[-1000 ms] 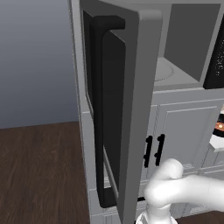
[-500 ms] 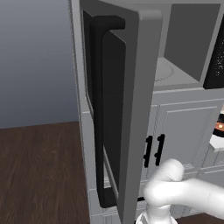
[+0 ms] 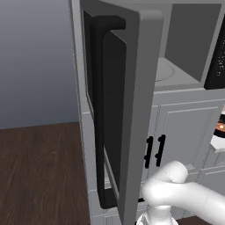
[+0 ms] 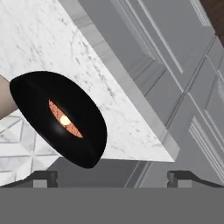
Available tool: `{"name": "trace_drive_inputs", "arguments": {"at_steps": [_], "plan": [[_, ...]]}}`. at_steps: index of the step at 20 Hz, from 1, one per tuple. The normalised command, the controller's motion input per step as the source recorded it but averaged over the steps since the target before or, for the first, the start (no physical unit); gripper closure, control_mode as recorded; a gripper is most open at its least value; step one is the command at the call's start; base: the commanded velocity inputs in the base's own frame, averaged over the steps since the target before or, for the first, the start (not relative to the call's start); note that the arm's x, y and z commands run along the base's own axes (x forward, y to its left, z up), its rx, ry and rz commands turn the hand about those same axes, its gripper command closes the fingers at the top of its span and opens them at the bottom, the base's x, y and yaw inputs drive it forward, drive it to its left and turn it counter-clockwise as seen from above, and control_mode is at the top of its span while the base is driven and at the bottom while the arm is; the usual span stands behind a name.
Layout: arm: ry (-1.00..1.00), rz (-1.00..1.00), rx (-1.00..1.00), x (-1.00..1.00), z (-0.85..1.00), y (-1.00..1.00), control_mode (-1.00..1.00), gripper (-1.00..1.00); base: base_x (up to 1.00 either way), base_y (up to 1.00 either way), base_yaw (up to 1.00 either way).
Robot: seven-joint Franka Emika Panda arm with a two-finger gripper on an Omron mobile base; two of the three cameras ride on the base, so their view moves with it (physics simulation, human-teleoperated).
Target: Open the microwave, place the bowl with waffle inside the microwave, then close the microwave door and turn it on.
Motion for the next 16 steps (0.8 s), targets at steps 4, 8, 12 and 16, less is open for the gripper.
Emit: {"name": "trace_drive_inputs", "arguments": {"at_steps": [4,8,12,16], "plan": [[0.00,0.00,-0.06,0.30,0.00,0.00,-1.00,-1.00,0.00,0.00,0.00],[0.01,0.00,-0.12,0.47,-0.02,-0.01,-1.00,-1.00,0.00,0.00,0.00],[0.00,0.00,-0.11,0.49,-0.23,-0.09,-1.00,-1.00,0.00,0.00,0.00],[0.03,0.00,-0.13,0.38,-0.34,-0.27,-1.00,-1.00,0.00,0.00,0.00]]}}
